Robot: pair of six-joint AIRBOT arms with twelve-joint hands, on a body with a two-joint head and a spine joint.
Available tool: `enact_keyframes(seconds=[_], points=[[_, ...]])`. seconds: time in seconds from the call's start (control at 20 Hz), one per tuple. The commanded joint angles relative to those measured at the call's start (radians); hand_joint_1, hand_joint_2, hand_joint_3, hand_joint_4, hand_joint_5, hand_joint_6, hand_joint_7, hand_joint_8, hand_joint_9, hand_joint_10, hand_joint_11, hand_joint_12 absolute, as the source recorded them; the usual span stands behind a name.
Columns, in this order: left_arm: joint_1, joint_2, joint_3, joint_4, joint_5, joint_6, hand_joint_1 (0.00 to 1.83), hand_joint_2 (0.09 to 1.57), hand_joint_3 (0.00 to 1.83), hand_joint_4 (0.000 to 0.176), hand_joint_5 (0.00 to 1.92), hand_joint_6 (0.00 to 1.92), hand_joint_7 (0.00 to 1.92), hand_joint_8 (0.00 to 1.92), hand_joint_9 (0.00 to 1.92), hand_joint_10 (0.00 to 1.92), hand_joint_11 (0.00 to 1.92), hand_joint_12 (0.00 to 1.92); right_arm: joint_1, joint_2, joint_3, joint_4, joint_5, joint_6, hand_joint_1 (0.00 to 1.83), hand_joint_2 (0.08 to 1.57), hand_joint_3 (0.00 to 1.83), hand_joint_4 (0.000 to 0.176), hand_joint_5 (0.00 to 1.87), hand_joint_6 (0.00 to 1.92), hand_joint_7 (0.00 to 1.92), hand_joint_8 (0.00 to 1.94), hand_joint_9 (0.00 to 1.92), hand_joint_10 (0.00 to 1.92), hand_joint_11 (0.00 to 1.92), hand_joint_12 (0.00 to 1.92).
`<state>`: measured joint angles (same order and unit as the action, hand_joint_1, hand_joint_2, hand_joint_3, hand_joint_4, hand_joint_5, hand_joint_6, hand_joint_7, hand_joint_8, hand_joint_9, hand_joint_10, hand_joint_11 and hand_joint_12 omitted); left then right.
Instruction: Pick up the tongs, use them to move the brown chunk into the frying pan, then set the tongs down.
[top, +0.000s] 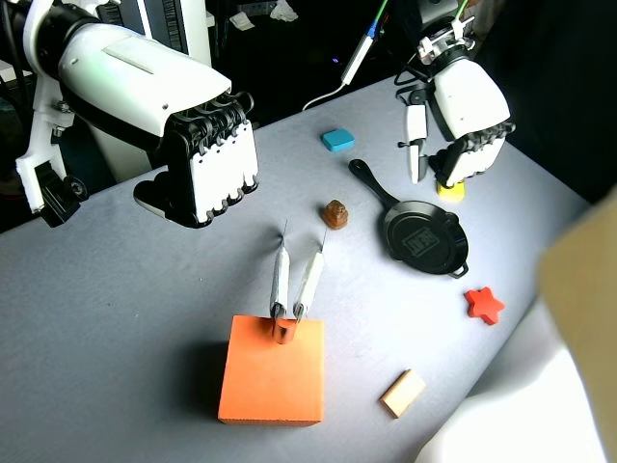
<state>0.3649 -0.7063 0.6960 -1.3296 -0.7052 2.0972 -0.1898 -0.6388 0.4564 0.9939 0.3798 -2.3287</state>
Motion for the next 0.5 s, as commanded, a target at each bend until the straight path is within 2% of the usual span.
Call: enact_keyframes(seconds=[0.0,0.05,0.1,0.3,0.45], points=[[-0.005,0.012,-0.007,0.033,-0.080,0.008,0.06,1.21,0.19,0.023,0.13,0.02,0.19,0.06,0.16,0.16,0.00,0.68,0.013,0.005,-0.003,-0.038,0.056,-0.010,0.18,1.08,0.15,0.000,0.29,0.14,0.37,0.08,0.31,0.18,0.00,1.03],[-0.001,0.014,-0.013,0.014,-0.102,0.016,0.06,1.21,0.19,0.023,0.13,0.02,0.19,0.06,0.16,0.16,0.00,0.68,0.013,0.005,-0.003,-0.039,0.050,-0.017,0.18,1.08,0.15,0.000,0.29,0.14,0.37,0.08,0.31,0.18,0.00,1.03],[0.005,0.017,-0.019,0.001,-0.119,0.019,0.04,1.30,0.03,0.020,0.14,0.00,0.22,0.00,0.21,0.04,0.00,0.66,0.014,0.006,-0.003,-0.039,0.047,-0.023,0.17,1.14,0.02,0.000,0.30,0.03,0.37,0.01,0.34,0.05,0.00,1.00],[0.032,0.022,-0.025,-0.016,-0.116,0.019,0.01,1.32,0.00,0.015,0.11,0.00,0.20,0.00,0.21,0.01,0.00,0.66,0.027,0.003,-0.002,-0.039,0.015,-0.061,0.10,1.13,0.00,0.000,0.33,0.00,0.38,0.00,0.38,0.02,0.00,1.11],[0.053,0.029,-0.021,-0.021,-0.103,0.011,0.00,1.32,0.00,0.017,0.08,0.00,0.17,0.00,0.18,0.00,0.00,0.53,0.029,-0.021,0.019,-0.039,-0.041,-0.101,0.14,1.13,0.00,0.000,0.28,0.00,0.35,0.00,0.37,0.00,0.00,1.04]])
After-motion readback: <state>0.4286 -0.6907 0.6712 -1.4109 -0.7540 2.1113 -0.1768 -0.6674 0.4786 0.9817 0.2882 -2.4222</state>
